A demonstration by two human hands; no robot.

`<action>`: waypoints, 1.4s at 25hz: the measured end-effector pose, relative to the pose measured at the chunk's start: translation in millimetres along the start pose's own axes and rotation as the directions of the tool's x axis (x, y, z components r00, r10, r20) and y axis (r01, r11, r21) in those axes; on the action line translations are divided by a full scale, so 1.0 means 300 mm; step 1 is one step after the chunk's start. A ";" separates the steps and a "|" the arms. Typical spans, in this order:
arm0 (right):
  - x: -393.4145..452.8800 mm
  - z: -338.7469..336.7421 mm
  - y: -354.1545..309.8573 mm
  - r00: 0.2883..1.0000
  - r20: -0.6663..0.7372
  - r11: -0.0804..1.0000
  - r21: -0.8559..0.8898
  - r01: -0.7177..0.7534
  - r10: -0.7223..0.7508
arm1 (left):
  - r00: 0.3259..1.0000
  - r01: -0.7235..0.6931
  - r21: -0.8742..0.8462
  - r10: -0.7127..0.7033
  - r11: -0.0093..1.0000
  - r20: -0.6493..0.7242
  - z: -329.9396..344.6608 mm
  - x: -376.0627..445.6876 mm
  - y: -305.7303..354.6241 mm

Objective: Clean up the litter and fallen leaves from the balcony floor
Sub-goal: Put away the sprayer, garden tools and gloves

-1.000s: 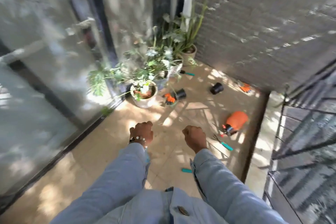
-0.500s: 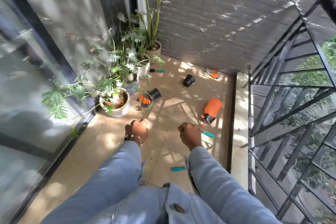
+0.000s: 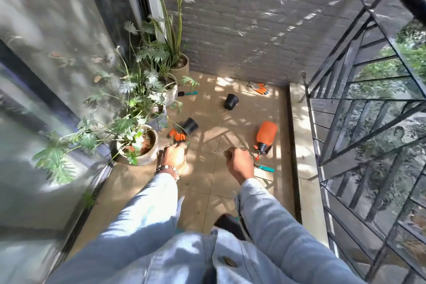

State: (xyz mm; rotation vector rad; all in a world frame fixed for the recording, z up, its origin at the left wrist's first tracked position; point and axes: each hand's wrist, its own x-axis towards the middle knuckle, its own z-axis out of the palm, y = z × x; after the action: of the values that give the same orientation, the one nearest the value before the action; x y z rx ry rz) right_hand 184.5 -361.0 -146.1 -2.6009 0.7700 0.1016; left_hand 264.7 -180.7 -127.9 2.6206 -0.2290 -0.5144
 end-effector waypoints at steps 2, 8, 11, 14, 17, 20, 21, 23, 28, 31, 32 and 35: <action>0.039 -0.002 0.006 1.000 0.013 1.000 0.002 -0.015 0.015 | 0.999 -0.036 -0.008 0.036 0.999 0.022 -0.004 0.082 0.025; 0.259 0.017 0.057 0.989 0.058 0.986 0.094 -0.139 0.134 | 0.998 -0.003 -0.127 0.012 0.992 0.066 0.052 0.308 0.115; 0.422 0.004 0.088 0.988 0.041 0.974 0.166 -0.152 0.147 | 0.995 0.025 -0.072 -0.019 0.997 0.094 0.094 0.508 0.176; 0.612 -0.050 0.124 0.986 0.099 0.977 0.151 -0.148 0.134 | 0.997 -0.021 -0.001 0.021 1.000 0.080 0.089 0.666 0.241; 0.812 -0.113 0.163 0.982 0.172 0.989 0.111 -0.094 0.074 | 0.995 0.011 -0.054 -0.005 0.998 0.104 0.092 0.815 0.277; 0.972 -0.130 0.169 0.970 0.242 0.995 0.085 -0.051 0.029 | 0.990 0.123 -0.257 -0.100 0.959 0.099 0.101 0.910 0.314; 1.008 -0.123 0.158 0.967 0.256 0.997 0.076 -0.027 0.006 | 0.983 0.183 -0.334 -0.170 0.925 0.067 0.097 0.927 0.320; 1.062 -0.098 0.115 0.951 0.309 0.999 0.050 0.018 -0.033 | 0.979 0.198 -0.246 -0.201 0.949 0.015 0.061 0.917 0.315; 1.091 -0.010 -0.031 0.891 0.428 0.988 0.086 0.128 -0.153 | 0.960 0.270 0.045 -0.272 0.962 0.059 0.002 0.853 0.179; 1.081 0.068 -0.130 0.854 0.486 0.983 0.077 0.167 -0.183 | 0.937 0.345 0.077 -0.349 0.935 0.032 -0.002 0.805 0.081; 1.080 0.093 -0.155 0.845 0.504 0.984 0.072 0.163 -0.177 | 0.930 0.365 0.075 -0.368 0.928 0.021 -0.005 0.792 0.054; 1.070 0.145 -0.245 0.821 0.543 0.984 0.092 0.153 -0.178 | 0.905 0.420 0.090 -0.425 0.903 0.038 -0.015 0.764 -0.037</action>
State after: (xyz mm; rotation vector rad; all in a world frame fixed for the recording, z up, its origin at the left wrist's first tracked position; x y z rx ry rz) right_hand 496.7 -449.0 -217.5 -2.3885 0.3265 0.7377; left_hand 477.4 -224.8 -202.1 2.7414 0.3210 -0.7365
